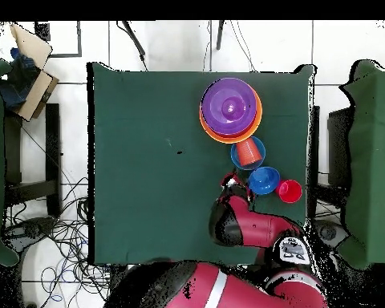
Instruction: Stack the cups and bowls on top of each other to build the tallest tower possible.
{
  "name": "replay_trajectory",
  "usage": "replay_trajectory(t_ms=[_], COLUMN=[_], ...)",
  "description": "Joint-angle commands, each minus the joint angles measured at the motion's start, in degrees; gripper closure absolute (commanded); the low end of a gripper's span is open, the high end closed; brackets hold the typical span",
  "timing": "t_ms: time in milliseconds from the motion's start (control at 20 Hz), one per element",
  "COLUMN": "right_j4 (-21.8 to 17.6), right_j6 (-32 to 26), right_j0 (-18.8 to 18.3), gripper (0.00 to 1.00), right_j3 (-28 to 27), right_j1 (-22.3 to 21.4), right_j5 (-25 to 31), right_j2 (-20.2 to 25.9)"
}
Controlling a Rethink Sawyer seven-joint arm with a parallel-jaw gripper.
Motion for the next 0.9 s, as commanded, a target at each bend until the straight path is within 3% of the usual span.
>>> replay_trajectory(t_ms=[50,550,900], right_j4=[0.5,1.6,-3.3], right_j6=[1.8,1.4,0.9], right_j0=[2.1,3.1,0.3], gripper=[0.0,0.0,0.0], right_j3=[-2.5,-4.8,-2.8], right_j1=[4.4,6.9,2.2], right_j5=[-2.1,-2.1,3.1], right_j2=[0.2,-3.3,0.5])
